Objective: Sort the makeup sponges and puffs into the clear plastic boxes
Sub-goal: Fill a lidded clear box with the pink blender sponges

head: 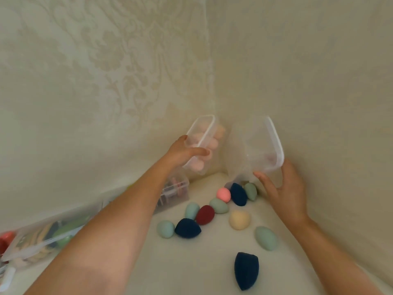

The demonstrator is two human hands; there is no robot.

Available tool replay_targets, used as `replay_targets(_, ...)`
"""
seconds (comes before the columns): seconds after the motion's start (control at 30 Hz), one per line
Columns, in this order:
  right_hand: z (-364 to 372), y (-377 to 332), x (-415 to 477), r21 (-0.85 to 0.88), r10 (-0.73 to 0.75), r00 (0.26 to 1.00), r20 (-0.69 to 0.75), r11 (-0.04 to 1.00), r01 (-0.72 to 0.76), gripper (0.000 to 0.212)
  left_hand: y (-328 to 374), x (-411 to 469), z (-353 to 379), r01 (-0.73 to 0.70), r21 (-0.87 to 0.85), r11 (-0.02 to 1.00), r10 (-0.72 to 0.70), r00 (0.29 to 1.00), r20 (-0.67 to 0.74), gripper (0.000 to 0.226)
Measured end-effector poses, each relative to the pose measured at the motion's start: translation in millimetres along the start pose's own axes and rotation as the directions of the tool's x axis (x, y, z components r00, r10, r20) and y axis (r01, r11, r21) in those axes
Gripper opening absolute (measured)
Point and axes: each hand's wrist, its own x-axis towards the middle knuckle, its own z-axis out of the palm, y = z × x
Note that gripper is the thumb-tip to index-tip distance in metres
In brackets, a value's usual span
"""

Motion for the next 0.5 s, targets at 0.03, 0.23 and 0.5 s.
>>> replay_targets(0.03, 0.6, 2.1, 0.3, 0.003, 0.004, 1.000, -0.003, 1.000, -0.004, 0.032, -2.5, 5.2, 3.7, -0.001, 0.026, 1.000, 0.000, 1.000, 0.016, 0.086)
replay_targets(0.23, 7.1, 7.5, 2.9, -0.026, -0.030, 1.000, -0.001, 0.999, 0.030, 0.031, -32.6, 26.0, 34.2, -0.030, 0.441, 0.897, 0.018, 0.999, 0.032, 0.108)
replay_targets(0.5, 13.6, 9.1, -0.5, -0.078, -0.132, 0.989, -0.065, 0.989, 0.126, 0.038, -42.6, 30.6, 64.7, -0.067, 0.714, 0.697, -0.001, 0.995, 0.095, 0.113)
